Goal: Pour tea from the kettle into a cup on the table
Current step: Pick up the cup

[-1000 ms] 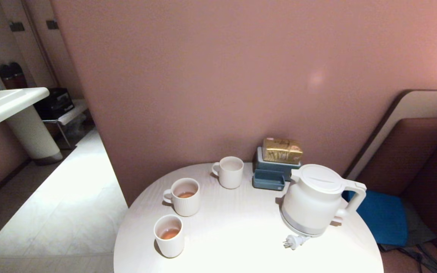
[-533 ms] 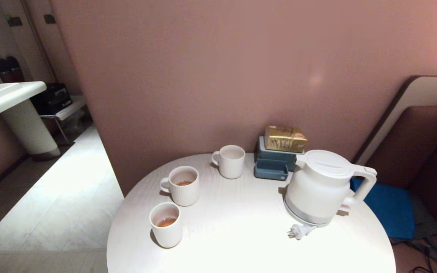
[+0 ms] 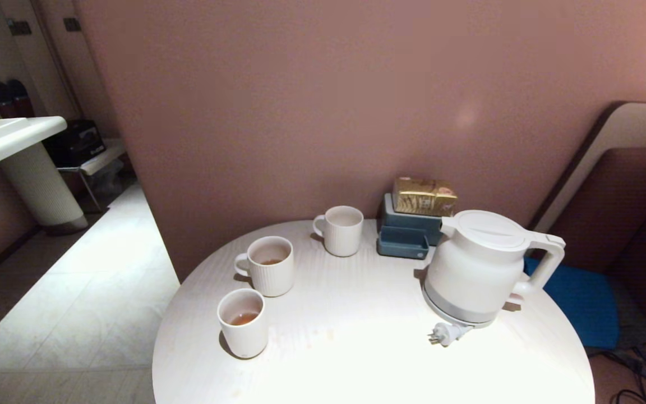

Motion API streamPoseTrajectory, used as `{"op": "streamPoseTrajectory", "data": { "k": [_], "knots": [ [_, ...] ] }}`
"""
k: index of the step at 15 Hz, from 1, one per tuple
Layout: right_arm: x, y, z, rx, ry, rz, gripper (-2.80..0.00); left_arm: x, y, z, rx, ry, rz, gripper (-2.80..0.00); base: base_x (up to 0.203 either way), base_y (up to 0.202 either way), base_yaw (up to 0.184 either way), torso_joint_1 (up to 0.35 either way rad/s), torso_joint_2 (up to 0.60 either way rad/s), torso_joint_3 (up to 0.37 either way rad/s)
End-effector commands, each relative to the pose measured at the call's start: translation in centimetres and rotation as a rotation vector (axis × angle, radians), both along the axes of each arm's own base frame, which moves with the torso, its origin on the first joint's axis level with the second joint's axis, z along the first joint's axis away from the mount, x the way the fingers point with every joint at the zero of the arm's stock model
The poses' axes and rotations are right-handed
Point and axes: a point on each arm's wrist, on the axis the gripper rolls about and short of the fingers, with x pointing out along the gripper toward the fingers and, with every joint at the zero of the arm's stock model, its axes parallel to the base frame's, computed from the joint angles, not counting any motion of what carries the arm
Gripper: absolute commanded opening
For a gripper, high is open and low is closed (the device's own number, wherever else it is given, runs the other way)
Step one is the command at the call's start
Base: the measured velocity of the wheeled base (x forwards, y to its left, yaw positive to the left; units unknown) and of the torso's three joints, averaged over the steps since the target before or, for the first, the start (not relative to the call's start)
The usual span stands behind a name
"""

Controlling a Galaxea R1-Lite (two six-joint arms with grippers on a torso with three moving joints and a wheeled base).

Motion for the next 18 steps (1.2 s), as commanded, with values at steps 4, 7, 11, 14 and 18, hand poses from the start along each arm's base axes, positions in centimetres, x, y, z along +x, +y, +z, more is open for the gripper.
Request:
{"op": "streamPoseTrajectory", "data": {
  "k": [4, 7, 11, 14, 18],
  "knots": [
    [0.0, 0.0, 0.0, 0.0, 0.002, 0.0, -2.8, 0.0, 0.0, 0.0, -0.003, 0.002, -0.002, -2.8, 0.0, 0.0, 0.0, 0.0, 0.0, 0.0],
    [0.0, 0.0, 0.0, 0.0, 0.002, 0.0, -2.8, 0.0, 0.0, 0.0, -0.077, 0.002, 0.007, -2.8, 0.0, 0.0, 0.0, 0.0, 0.0, 0.0],
    [0.0, 0.0, 0.0, 0.002, 0.001, 0.0, -2.8, 0.0, 0.0, 0.5, -0.027, 0.007, 0.004, -2.8, 0.0, 0.0, 0.0, 0.0, 0.0, 0.0],
    [0.0, 0.0, 0.0, 0.001, 0.0, 0.0, -2.8, 0.6, -0.1, 4.1, -0.023, 0.024, -0.056, -2.8, 0.0, 0.0, 0.0, 0.0, 0.0, 0.0],
    [0.0, 0.0, 0.0, 0.001, 0.001, 0.0, -2.8, 3.9, -0.3, 7.8, -0.031, 0.019, -0.091, -2.8, 0.0, 0.0, 0.0, 0.0, 0.0, 0.0]
  ]
}}
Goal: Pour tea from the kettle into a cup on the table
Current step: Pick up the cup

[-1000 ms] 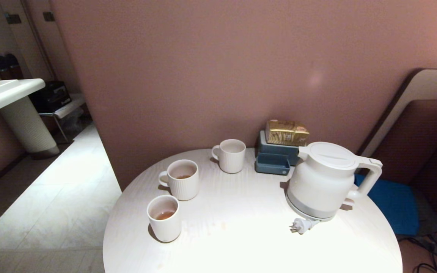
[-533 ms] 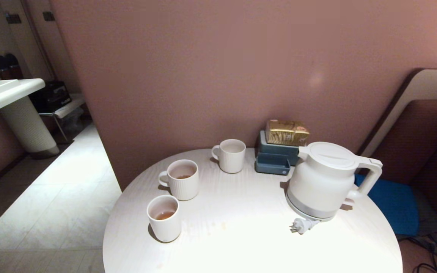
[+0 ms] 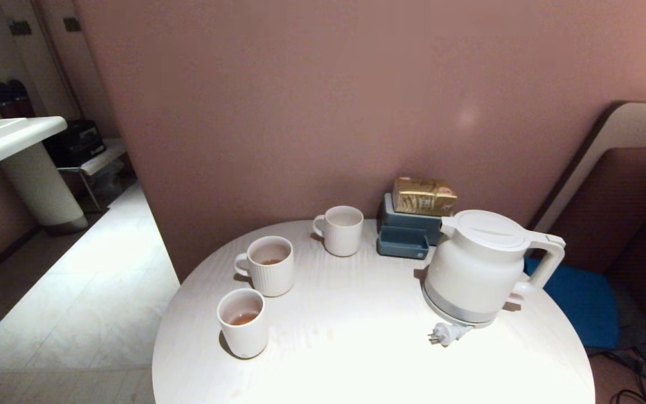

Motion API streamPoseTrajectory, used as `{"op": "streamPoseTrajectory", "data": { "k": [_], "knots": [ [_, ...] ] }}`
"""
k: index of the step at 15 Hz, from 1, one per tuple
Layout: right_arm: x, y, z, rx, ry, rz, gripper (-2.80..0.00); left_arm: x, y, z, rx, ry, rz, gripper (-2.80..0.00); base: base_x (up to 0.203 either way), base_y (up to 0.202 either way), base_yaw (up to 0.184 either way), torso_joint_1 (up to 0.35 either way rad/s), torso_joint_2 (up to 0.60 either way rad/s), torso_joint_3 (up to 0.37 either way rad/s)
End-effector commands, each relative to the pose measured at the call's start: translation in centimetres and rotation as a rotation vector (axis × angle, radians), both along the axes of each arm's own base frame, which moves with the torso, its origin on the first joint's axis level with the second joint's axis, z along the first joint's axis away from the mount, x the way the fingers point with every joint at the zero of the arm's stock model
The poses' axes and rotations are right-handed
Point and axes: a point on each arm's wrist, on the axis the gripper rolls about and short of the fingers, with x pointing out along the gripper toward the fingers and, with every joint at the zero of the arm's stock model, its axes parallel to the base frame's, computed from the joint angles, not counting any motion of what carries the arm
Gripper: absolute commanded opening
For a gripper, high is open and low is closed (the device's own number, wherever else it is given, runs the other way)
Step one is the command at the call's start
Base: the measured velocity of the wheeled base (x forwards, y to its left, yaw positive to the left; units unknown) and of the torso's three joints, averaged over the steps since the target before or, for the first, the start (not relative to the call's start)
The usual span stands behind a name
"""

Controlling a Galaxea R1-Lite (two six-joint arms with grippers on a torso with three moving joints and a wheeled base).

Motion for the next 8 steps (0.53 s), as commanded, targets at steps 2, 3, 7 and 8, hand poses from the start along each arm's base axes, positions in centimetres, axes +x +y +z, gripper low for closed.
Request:
{"op": "streamPoseTrajectory", "data": {
  "k": [2, 3, 7, 8],
  "knots": [
    [0.0, 0.0, 0.0, 0.0, 0.001, 0.0, -2.8, 4.4, -0.1, 1.9, -0.002, 0.11, -0.009, -2.8, 0.0, 0.0, 0.0, 0.0, 0.0, 0.0],
    [0.0, 0.0, 0.0, 0.0, 0.001, 0.0, -2.8, 5.8, -0.2, 2.5, -0.014, 0.138, -0.03, -2.8, 0.0, 0.0, 0.0, 0.0, 0.0, 0.0],
    [0.0, 0.0, 0.0, -0.002, 0.001, 0.0, -2.8, 10.6, -2.3, 2.7, -0.128, 0.34, -0.398, -2.8, 0.0, 0.0, 0.0, 0.0, 0.0, 0.0],
    [0.0, 0.0, 0.0, -0.002, 0.0, 0.0, -2.8, 11.2, -3.1, 2.0, -0.139, 0.402, -0.511, -2.8, 0.0, 0.0, 0.0, 0.0, 0.0, 0.0]
  ]
}}
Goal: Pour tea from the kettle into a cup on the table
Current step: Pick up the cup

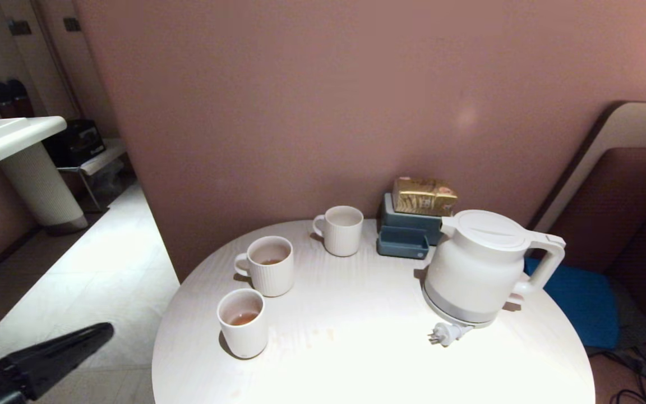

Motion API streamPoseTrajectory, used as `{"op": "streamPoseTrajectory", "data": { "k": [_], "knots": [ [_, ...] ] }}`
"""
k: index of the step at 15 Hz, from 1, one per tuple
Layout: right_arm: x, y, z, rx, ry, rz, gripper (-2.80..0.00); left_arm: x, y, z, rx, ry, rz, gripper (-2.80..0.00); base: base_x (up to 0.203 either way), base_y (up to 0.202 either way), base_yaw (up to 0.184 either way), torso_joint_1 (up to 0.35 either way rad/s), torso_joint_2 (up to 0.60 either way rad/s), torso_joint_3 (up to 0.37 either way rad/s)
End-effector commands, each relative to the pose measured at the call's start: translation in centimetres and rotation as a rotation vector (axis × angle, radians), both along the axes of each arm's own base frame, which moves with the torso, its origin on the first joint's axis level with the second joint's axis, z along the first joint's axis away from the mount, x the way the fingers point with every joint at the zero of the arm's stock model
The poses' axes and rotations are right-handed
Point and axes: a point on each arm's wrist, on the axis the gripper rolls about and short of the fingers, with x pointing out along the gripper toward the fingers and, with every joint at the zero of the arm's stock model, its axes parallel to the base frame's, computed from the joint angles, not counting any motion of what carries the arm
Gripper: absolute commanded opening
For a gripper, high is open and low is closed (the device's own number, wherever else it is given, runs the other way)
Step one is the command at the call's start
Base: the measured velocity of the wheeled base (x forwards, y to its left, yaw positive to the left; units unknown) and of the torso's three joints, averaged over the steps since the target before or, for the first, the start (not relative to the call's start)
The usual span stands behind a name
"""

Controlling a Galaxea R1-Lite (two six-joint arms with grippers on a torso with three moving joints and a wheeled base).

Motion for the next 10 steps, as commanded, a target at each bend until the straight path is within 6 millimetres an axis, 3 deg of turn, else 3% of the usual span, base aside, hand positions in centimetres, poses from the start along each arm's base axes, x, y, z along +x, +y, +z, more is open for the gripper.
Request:
{"op": "streamPoseTrajectory", "data": {
  "k": [1, 4, 7, 10],
  "knots": [
    [0.0, 0.0, 0.0, -0.001, 0.001, 0.0, -2.8, 2.5, -1.6, -1.9, 0.004, 0.173, -0.173, -2.8, 0.0, 0.0, 0.0, 0.0, 0.0, 0.0],
    [0.0, 0.0, 0.0, -0.003, 0.001, 0.0, -2.8, 4.5, -2.6, -3.9, 0.058, 0.254, -0.242, -2.8, 0.0, 0.0, 0.0, 0.0, 0.0, 0.0],
    [0.0, 0.0, 0.0, -0.004, 0.001, 0.001, -2.8, 4.8, -2.8, -6.0, 0.106, 0.254, -0.267, -2.8, 0.0, 0.0, 0.0, 0.0, 0.0, 0.0],
    [0.0, 0.0, 0.0, -0.004, 0.001, 0.0, -2.8, 5.2, -2.8, -6.7, 0.11, 0.295, -0.265, -2.8, 0.0, 0.0, 0.0, 0.0, 0.0, 0.0]
  ]
}}
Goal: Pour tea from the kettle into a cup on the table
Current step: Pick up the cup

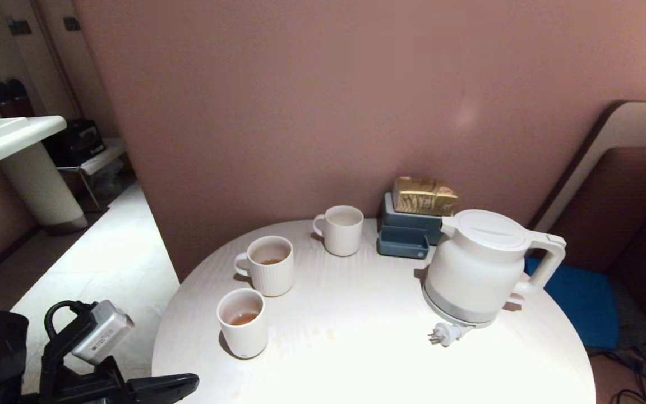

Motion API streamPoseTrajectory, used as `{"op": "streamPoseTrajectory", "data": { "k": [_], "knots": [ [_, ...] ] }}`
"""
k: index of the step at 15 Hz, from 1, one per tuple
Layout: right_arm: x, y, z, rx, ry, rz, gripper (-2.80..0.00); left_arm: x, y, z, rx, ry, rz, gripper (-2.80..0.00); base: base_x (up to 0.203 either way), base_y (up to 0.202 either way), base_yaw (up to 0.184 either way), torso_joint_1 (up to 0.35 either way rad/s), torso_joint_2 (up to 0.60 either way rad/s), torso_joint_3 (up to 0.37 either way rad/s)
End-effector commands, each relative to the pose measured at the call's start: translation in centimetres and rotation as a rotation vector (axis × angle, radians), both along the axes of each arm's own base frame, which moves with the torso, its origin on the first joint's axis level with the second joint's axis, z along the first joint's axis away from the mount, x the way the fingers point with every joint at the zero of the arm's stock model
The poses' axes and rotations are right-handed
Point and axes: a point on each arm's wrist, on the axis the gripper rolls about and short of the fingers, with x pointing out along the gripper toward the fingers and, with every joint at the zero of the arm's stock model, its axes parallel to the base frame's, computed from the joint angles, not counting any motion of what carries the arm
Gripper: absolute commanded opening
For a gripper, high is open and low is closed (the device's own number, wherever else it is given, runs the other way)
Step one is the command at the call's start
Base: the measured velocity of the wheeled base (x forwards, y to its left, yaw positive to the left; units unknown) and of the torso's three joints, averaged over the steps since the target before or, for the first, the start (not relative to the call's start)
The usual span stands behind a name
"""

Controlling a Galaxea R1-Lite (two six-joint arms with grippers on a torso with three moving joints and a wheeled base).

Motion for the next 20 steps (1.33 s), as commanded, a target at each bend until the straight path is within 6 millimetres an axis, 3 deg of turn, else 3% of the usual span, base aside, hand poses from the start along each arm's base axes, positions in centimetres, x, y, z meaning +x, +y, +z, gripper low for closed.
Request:
{"op": "streamPoseTrajectory", "data": {
  "k": [1, 7, 12, 13, 20],
  "knots": [
    [0.0, 0.0, 0.0, -0.001, 0.001, 0.0, -2.8, 0.6, -0.2, -0.9, 0.014, 0.057, -0.002, -2.8, 0.0, 0.0, 0.0, 0.0, 0.0, 0.0],
    [0.0, 0.0, 0.0, -0.001, 0.001, 0.0, -2.8, 3.3, -0.8, -1.9, 0.034, 0.176, 0.119, -2.8, 0.0, 0.0, 0.0, 0.0, 0.0, 0.0],
    [0.0, 0.0, 0.0, -0.001, -0.001, 0.0, -2.8, 3.6, -1.0, -2.4, 0.051, 0.194, 0.12, -2.8, 0.0, 0.0, 0.0, 0.0, 0.0, 0.0],
    [0.0, 0.0, 0.0, -0.001, 0.001, 0.0, -2.8, 3.6, -1.0, -2.4, 0.052, 0.193, 0.118, 0.0, 0.0, 0.0, 0.0, 0.0, 0.0, 0.0],
    [0.0, 0.0, 0.0, -0.001, 0.0, 0.0, -2.8, 4.3, -1.4, -2.5, 0.068, 0.191, 0.115, 0.0, 0.0, 0.0, 0.0, 0.0, 0.0, 0.0]
  ]
}}
